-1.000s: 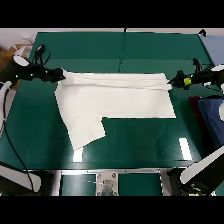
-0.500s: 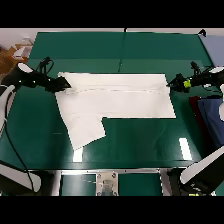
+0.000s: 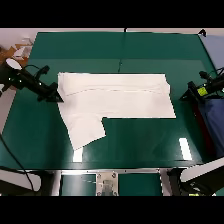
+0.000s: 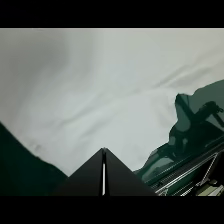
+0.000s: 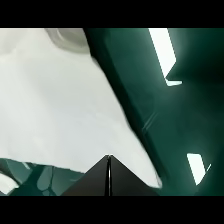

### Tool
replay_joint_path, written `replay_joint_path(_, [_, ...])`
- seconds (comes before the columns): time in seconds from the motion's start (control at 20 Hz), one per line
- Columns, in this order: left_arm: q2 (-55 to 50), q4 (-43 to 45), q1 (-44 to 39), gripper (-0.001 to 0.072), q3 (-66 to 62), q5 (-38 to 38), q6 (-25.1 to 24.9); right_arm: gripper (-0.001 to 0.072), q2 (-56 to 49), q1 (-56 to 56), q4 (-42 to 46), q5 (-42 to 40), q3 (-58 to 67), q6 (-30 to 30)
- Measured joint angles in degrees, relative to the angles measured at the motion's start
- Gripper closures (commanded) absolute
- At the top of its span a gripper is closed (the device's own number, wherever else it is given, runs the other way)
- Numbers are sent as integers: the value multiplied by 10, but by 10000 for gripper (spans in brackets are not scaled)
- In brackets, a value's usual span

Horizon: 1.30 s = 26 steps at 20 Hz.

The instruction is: Fold the shirts.

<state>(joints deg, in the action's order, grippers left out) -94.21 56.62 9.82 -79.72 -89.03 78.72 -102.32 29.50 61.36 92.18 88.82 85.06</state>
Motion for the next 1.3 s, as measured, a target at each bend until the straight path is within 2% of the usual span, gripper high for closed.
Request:
replay_joint_path(0.25, [193, 45, -11, 680, 218, 69, 16, 700, 215, 30, -9, -86, -295, -4])
replay_joint_path(0.3, [240, 49, -12, 571, 269, 90, 21, 699, 257, 35, -14, -109, -353, -5])
replay_joint_path(0.35, [279, 52, -12, 172, 314, 114, 28, 697, 290, 38, -17, -131, -400, -5])
replay_joint_path(0.4, [314, 54, -12, 63, 355, 138, 37, 652, 318, 41, -23, -155, -442, -5])
replay_joint_path(0.45, [342, 53, -13, 106, 396, 165, 49, 538, 337, 43, -28, -177, -473, -5])
replay_joint_path(0.5, [364, 49, -14, 107, 431, 191, 56, 402, 351, 44, -38, -201, -499, -6])
replay_joint_path(0.55, [378, 41, -14, 106, 459, 211, 62, 380, 360, 45, -47, -221, -519, -6])
replay_joint_path(0.9, [412, -70, -14, 108, 585, 385, 75, 378, 365, 35, -156, -372, -597, -7])
replay_joint_path(1.1, [399, -174, -22, 108, 614, 453, 40, 379, 321, -13, -230, -439, -609, -7])
replay_joint_path(1.3, [348, -282, -84, 110, 621, 486, -9, 379, 284, -48, -284, -484, -608, -6])
